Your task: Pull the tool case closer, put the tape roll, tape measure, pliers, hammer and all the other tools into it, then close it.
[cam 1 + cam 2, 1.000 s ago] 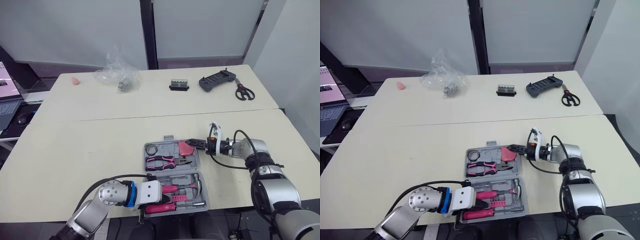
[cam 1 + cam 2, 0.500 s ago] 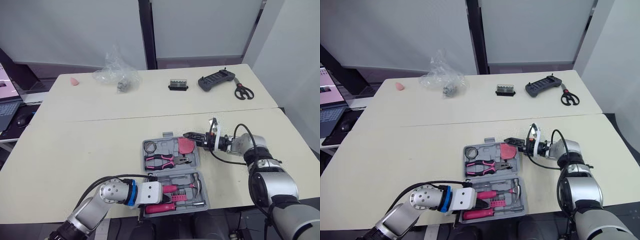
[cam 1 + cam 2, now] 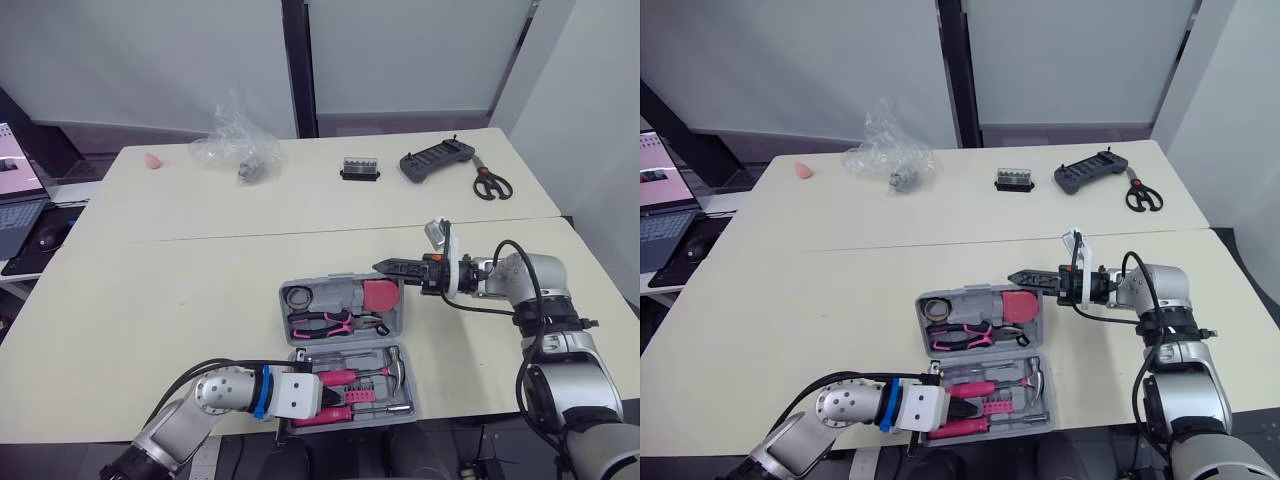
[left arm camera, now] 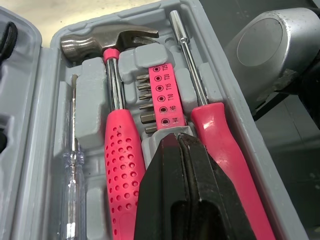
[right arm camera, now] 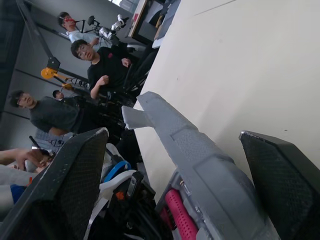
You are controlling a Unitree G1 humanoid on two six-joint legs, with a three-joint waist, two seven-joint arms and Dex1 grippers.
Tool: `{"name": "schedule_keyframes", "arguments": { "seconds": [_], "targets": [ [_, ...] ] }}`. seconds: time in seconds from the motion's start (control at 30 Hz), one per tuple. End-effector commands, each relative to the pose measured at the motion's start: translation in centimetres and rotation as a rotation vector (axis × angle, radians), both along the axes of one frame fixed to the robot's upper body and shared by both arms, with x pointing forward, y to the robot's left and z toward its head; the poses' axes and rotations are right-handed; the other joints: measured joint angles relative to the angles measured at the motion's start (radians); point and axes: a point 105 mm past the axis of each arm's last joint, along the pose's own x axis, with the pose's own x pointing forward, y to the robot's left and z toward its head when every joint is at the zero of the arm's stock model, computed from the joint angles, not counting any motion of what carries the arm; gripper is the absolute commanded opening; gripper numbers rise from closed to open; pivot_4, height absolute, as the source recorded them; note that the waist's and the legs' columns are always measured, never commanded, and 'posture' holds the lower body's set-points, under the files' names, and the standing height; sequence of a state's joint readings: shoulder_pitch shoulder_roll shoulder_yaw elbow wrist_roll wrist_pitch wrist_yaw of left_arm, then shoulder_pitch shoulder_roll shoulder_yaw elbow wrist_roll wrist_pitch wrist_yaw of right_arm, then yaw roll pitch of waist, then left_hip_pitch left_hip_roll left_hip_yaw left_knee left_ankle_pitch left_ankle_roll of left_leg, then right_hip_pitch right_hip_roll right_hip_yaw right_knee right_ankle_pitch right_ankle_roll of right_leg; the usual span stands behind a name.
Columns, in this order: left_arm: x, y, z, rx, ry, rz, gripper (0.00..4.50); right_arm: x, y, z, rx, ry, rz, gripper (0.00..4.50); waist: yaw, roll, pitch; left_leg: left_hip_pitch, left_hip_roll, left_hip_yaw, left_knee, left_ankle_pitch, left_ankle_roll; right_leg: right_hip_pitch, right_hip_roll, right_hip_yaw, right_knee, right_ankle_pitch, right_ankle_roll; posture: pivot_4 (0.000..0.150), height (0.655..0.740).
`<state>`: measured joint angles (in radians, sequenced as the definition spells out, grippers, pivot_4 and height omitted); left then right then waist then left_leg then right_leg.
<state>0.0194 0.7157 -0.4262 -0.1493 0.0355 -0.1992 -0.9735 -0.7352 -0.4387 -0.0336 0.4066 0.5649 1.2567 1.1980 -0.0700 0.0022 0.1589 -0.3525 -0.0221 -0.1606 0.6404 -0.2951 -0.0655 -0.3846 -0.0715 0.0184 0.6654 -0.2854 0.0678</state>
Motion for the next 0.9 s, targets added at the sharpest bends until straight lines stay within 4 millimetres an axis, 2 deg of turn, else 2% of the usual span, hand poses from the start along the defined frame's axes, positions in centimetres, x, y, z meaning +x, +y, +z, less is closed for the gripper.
{"name": "schedule_keyframes", "arguments": {
  "seconds": [0.03, 0.23, 0.33, 0.43, 0.5, 0.53, 0.6, 0.67, 0.77, 0.83, 0.9],
  "targets": [
    [0.2, 0.9, 3.7, -0.073, -0.105, 0.016, 0.00, -1.2, 0.2, 2.0, 0.043, -0.042, 0.056, 4.48, 0.002, 0.001, 0.000, -0.003, 0.000, 0.000, 0.000, 0.000, 0.000, -0.003, 0.000, 0.000, 0.000, 0.000, 0.000, 0.150, 0.7400],
    [-2.2, 3.8, 6.4, -0.100, -0.098, 0.075, 0.00, -3.7, 0.1, 2.6, 0.030, -0.038, 0.141, 4.48, 0.013, 0.001, 0.002, -0.010, 0.000, 0.000, 0.002, 0.000, 0.000, -0.006, -0.001, -0.001, -0.002, 0.000, 0.000, 0.150, 0.7400],
    [-2.5, 7.1, 6.2, -0.051, -0.086, 0.165, 0.00, -5.6, 0.0, 2.7, 0.014, -0.027, 0.195, 4.48, 0.021, 0.001, 0.003, -0.010, 0.000, 0.000, 0.002, 0.000, 0.001, -0.006, -0.001, -0.002, -0.003, 0.000, 0.000, 0.150, 0.7400],
    [-3.8, 11.4, 4.7, 0.077, -0.084, 0.206, 0.00, -8.6, -0.8, 2.6, -0.018, -0.003, 0.264, 4.48, 0.031, 0.002, 0.004, -0.010, 0.000, 0.000, 0.002, 0.000, 0.001, -0.005, -0.001, -0.003, -0.002, 0.000, 0.000, 0.150, 0.7400],
    [-3.3, 13.4, 4.6, 0.074, -0.085, 0.329, 0.00, -11.0, -1.6, 2.3, -0.038, 0.030, 0.312, 4.48, 0.038, 0.002, 0.005, -0.010, 0.000, 0.000, 0.002, -0.001, 0.001, -0.005, -0.001, -0.003, -0.003, 0.000, 0.000, 0.150, 0.7400],
    [-2.3, 14.3, 4.6, 0.057, -0.098, 0.412, 0.00, -12.2, -2.0, 2.3, -0.048, 0.033, 0.333, 4.48, 0.041, 0.002, 0.005, -0.011, -0.001, 0.001, 0.002, -0.001, 0.001, -0.005, -0.001, -0.002, -0.004, 0.000, 0.000, 0.150, 0.7400],
    [-0.3, 15.5, 4.7, 0.021, -0.128, 0.547, 0.00, -12.9, -2.3, 2.5, -0.072, -0.026, 0.329, 4.48, 0.050, 0.002, 0.006, -0.011, -0.001, 0.000, 0.003, -0.001, 0.001, -0.004, -0.002, -0.003, -0.004, -0.001, 0.001, 0.150, 0.7400],
    [1.3, 16.0, 4.9, -0.003, -0.168, 0.622, 0.00, -12.1, -2.3, 2.7, -0.107, -0.124, 0.283, 4.48, 0.047, -0.001, 0.008, -0.010, -0.001, 0.000, 0.004, -0.001, 0.001, -0.003, -0.001, -0.004, -0.003, 0.000, 0.002, 0.150, 0.7400],
    [4.7, 16.4, 5.9, -0.089, -0.259, 0.778, 0.00, -5.3, -4.0, 0.8, -0.461, -0.611, 0.001, 4.48, 0.041, -0.004, 0.007, -0.008, 0.000, 0.000, 0.004, -0.001, 0.001, -0.002, 0.000, -0.003, -0.002, -0.001, 0.004, 0.150, 0.7400],
    [5.4, 16.1, 6.1, -0.116, -0.262, 0.799, 0.60, -3.1, -5.3, 0.2, -0.581, -0.768, -0.073, 4.50, 0.034, -0.008, 0.006, -0.008, 0.000, 0.000, 0.004, 0.000, 0.000, -0.003, 0.000, -0.004, -0.002, -0.001, 0.005, 0.150, 0.7400],
    [5.9, 15.8, 6.2, -0.143, -0.240, 0.813, 1.22, -1.7, -7.7, -1.3, -0.752, -0.922, -0.069, 4.50, 0.028, -0.008, 0.006, -0.009, 0.000, 0.001, 0.004, 0.001, -0.002, -0.004, -0.001, -0.002, -0.002, 0.000, 0.002, 0.150, 0.7400]
  ]
}}
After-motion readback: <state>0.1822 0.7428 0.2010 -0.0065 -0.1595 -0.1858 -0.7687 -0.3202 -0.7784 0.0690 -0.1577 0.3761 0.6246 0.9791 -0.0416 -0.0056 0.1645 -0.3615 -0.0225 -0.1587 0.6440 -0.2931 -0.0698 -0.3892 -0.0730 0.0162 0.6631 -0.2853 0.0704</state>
